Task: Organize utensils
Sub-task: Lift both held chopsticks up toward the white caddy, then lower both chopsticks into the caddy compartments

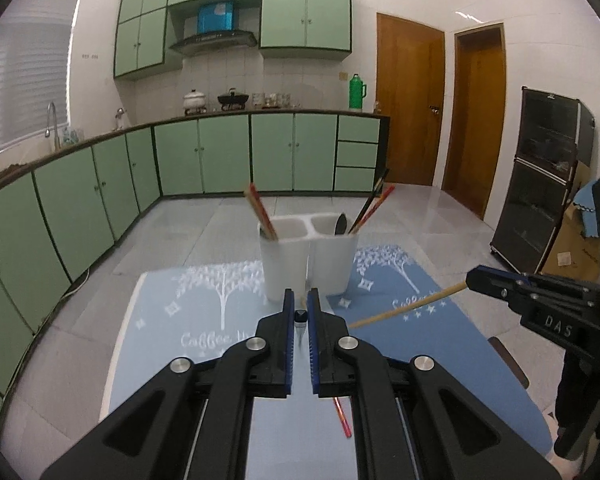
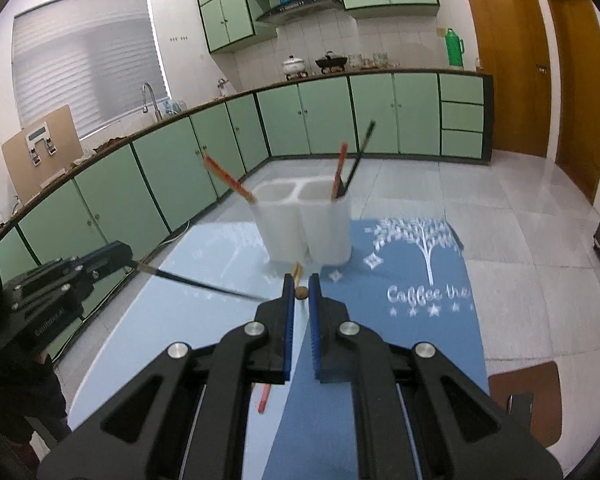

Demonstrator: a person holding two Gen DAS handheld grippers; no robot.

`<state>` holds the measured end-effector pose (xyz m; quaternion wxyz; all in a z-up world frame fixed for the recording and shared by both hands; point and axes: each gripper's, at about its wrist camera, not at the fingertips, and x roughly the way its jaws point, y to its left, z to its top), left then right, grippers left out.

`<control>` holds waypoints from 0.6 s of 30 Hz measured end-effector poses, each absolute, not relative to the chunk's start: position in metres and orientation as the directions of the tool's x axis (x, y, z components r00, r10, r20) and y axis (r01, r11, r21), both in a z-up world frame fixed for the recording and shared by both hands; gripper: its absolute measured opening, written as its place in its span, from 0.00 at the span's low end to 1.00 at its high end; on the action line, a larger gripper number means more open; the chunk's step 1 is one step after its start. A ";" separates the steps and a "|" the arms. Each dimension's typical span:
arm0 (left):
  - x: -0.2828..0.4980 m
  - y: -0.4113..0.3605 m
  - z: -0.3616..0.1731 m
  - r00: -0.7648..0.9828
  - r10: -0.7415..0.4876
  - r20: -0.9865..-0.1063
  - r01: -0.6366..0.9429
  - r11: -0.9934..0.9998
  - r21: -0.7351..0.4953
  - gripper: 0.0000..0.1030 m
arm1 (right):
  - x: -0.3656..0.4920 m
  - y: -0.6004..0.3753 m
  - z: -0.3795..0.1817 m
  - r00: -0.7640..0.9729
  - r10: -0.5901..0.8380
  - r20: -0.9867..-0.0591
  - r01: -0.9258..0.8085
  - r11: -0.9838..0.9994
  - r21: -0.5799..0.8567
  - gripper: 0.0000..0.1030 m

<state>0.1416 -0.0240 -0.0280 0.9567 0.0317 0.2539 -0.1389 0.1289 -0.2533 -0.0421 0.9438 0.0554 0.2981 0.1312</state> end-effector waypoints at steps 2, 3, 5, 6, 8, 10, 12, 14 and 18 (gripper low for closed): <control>0.147 -0.024 -0.023 0.833 -0.257 -0.490 0.288 0.957 -0.012 0.06 | 0.133 -0.252 -0.031 0.795 0.286 -0.535 -0.225 0.958 0.178 0.06; 0.148 -0.025 -0.021 0.834 -0.261 -0.487 0.291 0.957 -0.013 0.06 | 0.135 -0.252 -0.026 0.798 0.288 -0.529 -0.230 0.957 0.175 0.06; 0.152 -0.026 -0.015 0.836 -0.267 -0.479 0.298 0.955 -0.013 0.06 | 0.137 -0.251 -0.017 0.803 0.293 -0.519 -0.240 0.956 0.169 0.06; 0.153 -0.027 -0.013 0.837 -0.269 -0.476 0.300 0.954 -0.012 0.06 | 0.141 -0.249 -0.011 0.804 0.297 -0.515 -0.247 0.955 0.164 0.06; 0.156 -0.029 -0.008 0.839 -0.276 -0.469 0.308 0.951 -0.010 0.06 | 0.143 -0.247 -0.005 0.807 0.299 -0.509 -0.256 0.954 0.155 0.06; 0.156 -0.031 -0.005 0.840 -0.281 -0.464 0.314 0.949 -0.006 0.06 | 0.147 -0.245 0.003 0.808 0.302 -0.506 -0.266 0.953 0.144 0.06; 0.159 -0.033 -0.002 0.842 -0.286 -0.458 0.321 0.947 -0.002 0.06 | 0.151 -0.244 0.009 0.806 0.310 -0.504 -0.278 0.950 0.140 0.06; 0.162 -0.035 0.000 0.839 -0.295 -0.457 0.328 0.945 -0.008 0.06 | 0.155 -0.245 0.013 0.801 0.322 -0.504 -0.289 0.946 0.144 0.06; 0.166 -0.038 0.007 0.844 -0.301 -0.444 0.336 0.942 0.000 0.06 | 0.164 -0.245 0.028 0.800 0.343 -0.492 -0.308 0.939 0.154 0.06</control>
